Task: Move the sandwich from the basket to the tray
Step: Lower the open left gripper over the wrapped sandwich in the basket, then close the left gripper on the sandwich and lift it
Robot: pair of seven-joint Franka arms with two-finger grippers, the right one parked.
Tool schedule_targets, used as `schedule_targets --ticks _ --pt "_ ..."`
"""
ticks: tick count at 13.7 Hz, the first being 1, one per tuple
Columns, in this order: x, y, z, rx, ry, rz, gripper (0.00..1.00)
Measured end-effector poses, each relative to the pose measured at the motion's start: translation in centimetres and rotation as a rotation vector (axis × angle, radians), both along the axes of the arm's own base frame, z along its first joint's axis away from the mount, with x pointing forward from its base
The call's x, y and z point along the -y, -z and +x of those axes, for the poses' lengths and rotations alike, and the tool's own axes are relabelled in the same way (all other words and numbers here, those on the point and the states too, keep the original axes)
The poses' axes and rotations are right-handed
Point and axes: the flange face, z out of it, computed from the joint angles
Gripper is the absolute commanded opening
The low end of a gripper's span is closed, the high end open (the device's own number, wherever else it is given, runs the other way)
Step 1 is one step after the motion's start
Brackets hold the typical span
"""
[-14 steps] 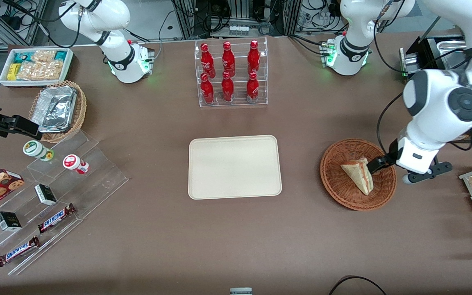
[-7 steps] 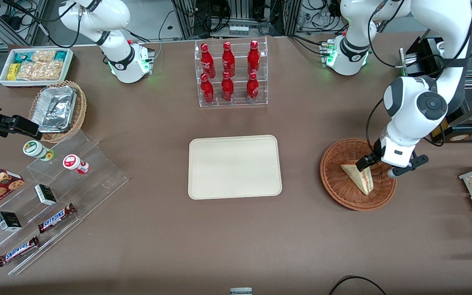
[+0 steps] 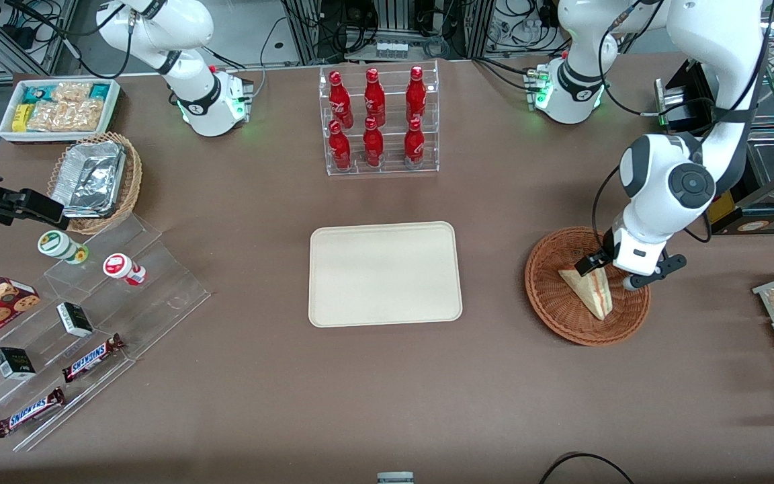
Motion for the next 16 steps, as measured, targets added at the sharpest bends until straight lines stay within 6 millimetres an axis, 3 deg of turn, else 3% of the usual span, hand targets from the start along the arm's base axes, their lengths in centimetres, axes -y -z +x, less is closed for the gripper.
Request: schedule_targets --ticks 6,7,10,11,16 --pt "0.1 2.3 0.2 -0.002 0.000 -0.005 0.97" --pt "0.1 2.6 0.2 -0.005 0.000 -0.005 0.84" --pt "0.1 3.0 0.1 -0.010 0.000 -0.005 0.18" --pt "0.1 3.0 0.1 -0.010 0.000 -0.005 0.01" --pt "0.6 2.7 0.4 -0.001 0.008 -0.008 0.00"
